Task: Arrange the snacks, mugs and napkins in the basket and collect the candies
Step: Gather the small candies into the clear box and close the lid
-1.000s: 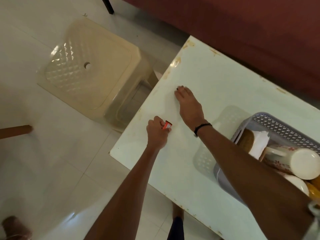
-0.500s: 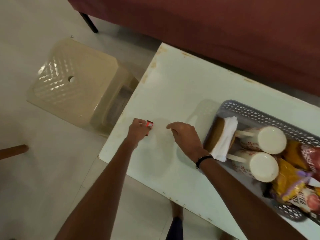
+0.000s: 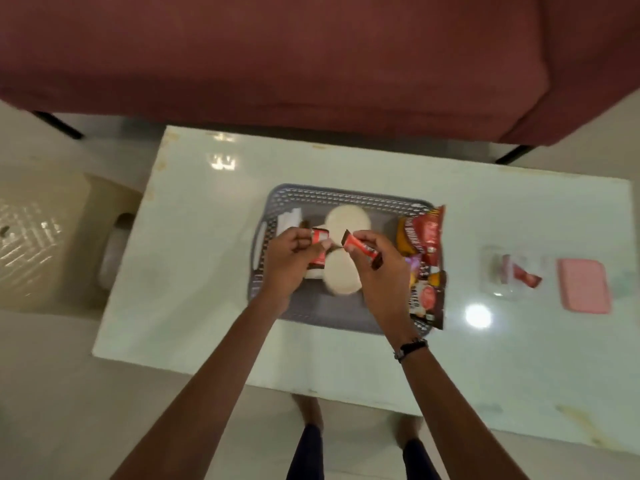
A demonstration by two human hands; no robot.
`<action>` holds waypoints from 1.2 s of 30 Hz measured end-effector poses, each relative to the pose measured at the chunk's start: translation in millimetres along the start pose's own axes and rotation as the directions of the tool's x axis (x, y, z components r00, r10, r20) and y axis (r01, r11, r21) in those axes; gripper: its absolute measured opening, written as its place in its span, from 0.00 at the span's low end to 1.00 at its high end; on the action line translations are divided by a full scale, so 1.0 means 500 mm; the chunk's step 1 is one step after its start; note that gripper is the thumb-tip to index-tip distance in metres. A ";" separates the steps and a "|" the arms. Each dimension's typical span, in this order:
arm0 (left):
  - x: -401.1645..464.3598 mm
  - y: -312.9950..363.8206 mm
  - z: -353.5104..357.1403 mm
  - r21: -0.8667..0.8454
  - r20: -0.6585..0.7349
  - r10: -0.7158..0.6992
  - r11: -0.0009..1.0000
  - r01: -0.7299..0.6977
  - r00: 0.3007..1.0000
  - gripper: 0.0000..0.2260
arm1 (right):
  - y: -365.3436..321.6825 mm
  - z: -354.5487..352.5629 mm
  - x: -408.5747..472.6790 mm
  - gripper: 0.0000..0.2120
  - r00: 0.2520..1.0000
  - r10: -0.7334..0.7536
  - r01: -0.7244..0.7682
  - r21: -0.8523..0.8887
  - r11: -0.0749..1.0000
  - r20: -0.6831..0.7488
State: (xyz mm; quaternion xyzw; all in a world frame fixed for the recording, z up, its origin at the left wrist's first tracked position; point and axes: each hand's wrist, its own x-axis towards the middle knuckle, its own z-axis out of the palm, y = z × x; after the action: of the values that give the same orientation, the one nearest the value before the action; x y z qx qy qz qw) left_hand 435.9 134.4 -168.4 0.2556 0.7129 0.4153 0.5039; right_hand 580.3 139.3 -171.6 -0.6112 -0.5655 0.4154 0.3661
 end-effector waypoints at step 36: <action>-0.104 -0.121 0.700 0.395 0.050 0.119 0.910 -0.129 0.992 0.12 | 0.362 -0.569 0.113 0.16 0.928 0.161 -0.228 -0.173 0.958 -0.335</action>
State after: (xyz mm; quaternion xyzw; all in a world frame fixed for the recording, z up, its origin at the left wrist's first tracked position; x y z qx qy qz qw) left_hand 783.7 179.3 -245.1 0.4021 0.7584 0.2901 0.4230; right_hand 913.4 185.4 -233.0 -0.7583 -0.4760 0.2843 0.3429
